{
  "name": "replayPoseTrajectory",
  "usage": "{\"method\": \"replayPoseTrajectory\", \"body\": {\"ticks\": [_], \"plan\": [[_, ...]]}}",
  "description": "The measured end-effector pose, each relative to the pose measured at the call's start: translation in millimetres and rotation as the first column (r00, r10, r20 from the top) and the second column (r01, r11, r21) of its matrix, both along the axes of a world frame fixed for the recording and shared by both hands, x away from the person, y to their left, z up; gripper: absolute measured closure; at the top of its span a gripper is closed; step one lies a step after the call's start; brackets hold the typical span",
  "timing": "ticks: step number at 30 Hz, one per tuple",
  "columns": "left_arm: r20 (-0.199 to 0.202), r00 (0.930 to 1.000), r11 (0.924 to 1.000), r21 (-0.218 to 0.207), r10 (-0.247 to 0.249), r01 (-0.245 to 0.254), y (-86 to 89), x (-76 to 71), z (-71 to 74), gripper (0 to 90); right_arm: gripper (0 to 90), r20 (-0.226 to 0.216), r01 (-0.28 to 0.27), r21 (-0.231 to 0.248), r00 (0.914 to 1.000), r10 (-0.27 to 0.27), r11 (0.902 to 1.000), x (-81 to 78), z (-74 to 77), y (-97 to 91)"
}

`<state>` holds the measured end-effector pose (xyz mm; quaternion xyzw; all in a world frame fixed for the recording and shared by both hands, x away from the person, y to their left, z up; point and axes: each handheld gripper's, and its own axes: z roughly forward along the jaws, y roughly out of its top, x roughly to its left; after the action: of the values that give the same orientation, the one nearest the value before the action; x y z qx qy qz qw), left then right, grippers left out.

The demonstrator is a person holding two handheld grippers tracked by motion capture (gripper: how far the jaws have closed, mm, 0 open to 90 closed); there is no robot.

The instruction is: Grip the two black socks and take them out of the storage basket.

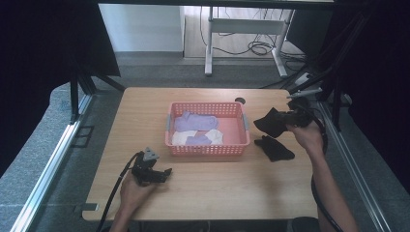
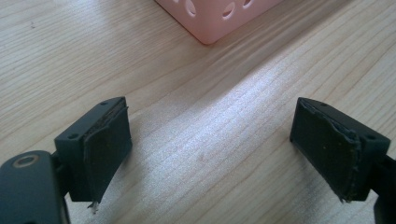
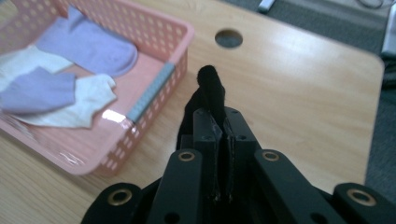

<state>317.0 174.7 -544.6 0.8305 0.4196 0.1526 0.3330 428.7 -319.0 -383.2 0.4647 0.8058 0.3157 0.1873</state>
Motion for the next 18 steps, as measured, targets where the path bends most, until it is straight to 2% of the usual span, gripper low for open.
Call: {"method": "replayPoseTrajectory", "body": {"ticks": [2, 5, 6, 8, 10, 11, 12, 15, 16, 18], "plan": [[0.000, 1.0000, 1.0000, -0.001, 0.001, -0.001, -0.1, 0.0, 0.0, 12.3, 85.4, -0.006, 0.002, -0.005, 1.0000, -0.002, 1.0000, 0.3, -4.9, -0.5], [0.000, 1.0000, 1.0000, -0.001, 0.001, -0.001, -0.1, -0.1, 0.0, 12.3, 85.3, -0.031, 0.004, -0.009, 0.9995, -0.005, 1.0000, 1.8, -23.8, -1.0], [0.000, 1.0000, 1.0000, -0.005, 0.004, -0.004, -0.4, -0.2, -0.2, 12.3, 85.1, -0.049, 0.008, -0.018, 0.9988, -0.009, 0.9998, 2.6, -35.3, -0.1], [0.001, 1.0000, 1.0000, -0.005, 0.004, -0.004, -0.4, -0.2, -0.2, 12.3, 85.1, -0.059, 0.006, -0.019, 0.9983, -0.007, 0.9998, 3.1, -41.0, 0.5], [0.001, 1.0000, 1.0000, -0.005, 0.004, -0.004, -0.4, -0.2, -0.2, 12.3, 85.1, -0.075, 0.010, -0.065, 0.9971, -0.015, 0.9978, 4.0, -56.2, 2.9], [0.001, 1.0000, 1.0000, -0.005, 0.004, -0.004, -0.4, -0.2, -0.2, 12.3, 85.1, -0.075, 0.010, -0.065, 0.9971, -0.015, 0.9978, 4.0, -56.2, 2.9], [0.001, 1.0000, 1.0000, -0.005, 0.004, -0.004, -0.4, -0.2, -0.2, 12.3, 85.1, -0.090, 0.013, -0.065, 0.9958, -0.019, 0.9978, 5.1, -65.4, 3.2], [0.001, 1.0000, 1.0000, -0.005, 0.005, -0.005, -0.5, -0.2, -0.2, 12.3, 85.0, -0.112, 0.016, -0.075, 0.9934, -0.024, 0.9970, 7.0, -79.0, 3.4], [0.001, 1.0000, 1.0000, -0.005, 0.005, -0.005, -0.5, -0.2, -0.2, 12.3, 85.0, -0.112, 0.016, -0.075, 0.9934, -0.024, 0.9970, 7.0, -79.0, 3.4], [0.002, 1.0000, 1.0000, -0.005, 0.005, -0.005, -0.5, -0.2, -0.2, 12.3, 84.6, -0.129, 0.018, -0.094, 0.9911, -0.030, 0.9954, 8.5, -93.4, 4.6]]}}
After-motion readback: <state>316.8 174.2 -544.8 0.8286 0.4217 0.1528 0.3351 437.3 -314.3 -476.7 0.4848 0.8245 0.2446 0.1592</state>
